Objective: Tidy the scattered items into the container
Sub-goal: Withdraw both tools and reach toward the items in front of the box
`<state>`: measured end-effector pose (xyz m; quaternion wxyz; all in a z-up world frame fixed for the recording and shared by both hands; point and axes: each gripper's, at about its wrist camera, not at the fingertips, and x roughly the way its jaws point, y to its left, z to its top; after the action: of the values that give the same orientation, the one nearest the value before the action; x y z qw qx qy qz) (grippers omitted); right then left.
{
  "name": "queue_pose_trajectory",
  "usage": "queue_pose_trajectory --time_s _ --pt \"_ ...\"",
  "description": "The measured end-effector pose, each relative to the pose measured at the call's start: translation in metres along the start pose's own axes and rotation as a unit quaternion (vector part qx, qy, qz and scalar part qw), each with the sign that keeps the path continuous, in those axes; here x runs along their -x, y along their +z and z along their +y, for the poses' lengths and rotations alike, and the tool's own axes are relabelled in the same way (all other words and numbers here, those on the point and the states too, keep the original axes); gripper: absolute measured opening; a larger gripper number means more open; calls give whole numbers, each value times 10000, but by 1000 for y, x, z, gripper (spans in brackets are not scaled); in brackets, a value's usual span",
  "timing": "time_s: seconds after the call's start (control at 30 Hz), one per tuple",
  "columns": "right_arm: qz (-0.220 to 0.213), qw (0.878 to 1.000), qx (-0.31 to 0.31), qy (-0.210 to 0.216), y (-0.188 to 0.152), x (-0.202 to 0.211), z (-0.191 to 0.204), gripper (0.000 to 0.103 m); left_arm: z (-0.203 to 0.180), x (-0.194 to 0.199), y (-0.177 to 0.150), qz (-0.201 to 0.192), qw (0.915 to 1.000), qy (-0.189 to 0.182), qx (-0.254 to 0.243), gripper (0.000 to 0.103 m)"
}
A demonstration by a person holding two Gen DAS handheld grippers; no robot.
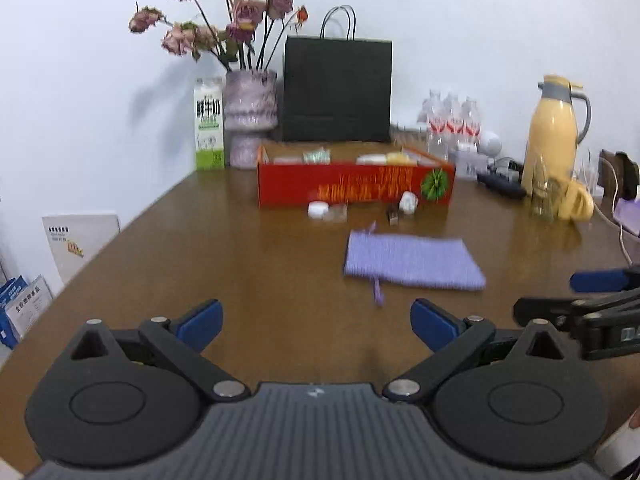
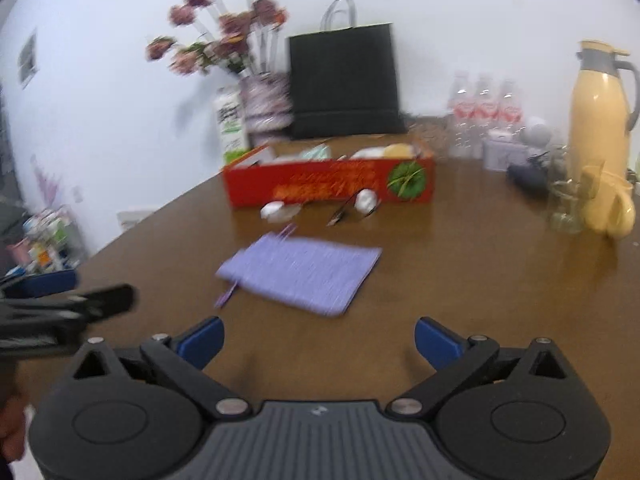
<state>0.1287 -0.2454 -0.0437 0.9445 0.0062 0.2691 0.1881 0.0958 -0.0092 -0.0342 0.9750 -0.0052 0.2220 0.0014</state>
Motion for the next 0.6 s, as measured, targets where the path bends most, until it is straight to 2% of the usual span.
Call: queue_pose_trajectory --time_s 0.1,0.23,0.43,0.6 --pt "-227 9995 198 -43 -15 14 9 102 4 3 -7 -88 9999 143 33 103" --pt "-366 9993 32 58 -18 23 7 102 3 4 -5 -104 9997 232 -48 103" --pt "-404 9992 -6 -67 -22 22 4 102 -2 0 -12 5 9996 210 -185 103" --pt "-319 9994 -40 -157 -24 19 -3 101 6 -6 -1 176 9998 -7 8 101"
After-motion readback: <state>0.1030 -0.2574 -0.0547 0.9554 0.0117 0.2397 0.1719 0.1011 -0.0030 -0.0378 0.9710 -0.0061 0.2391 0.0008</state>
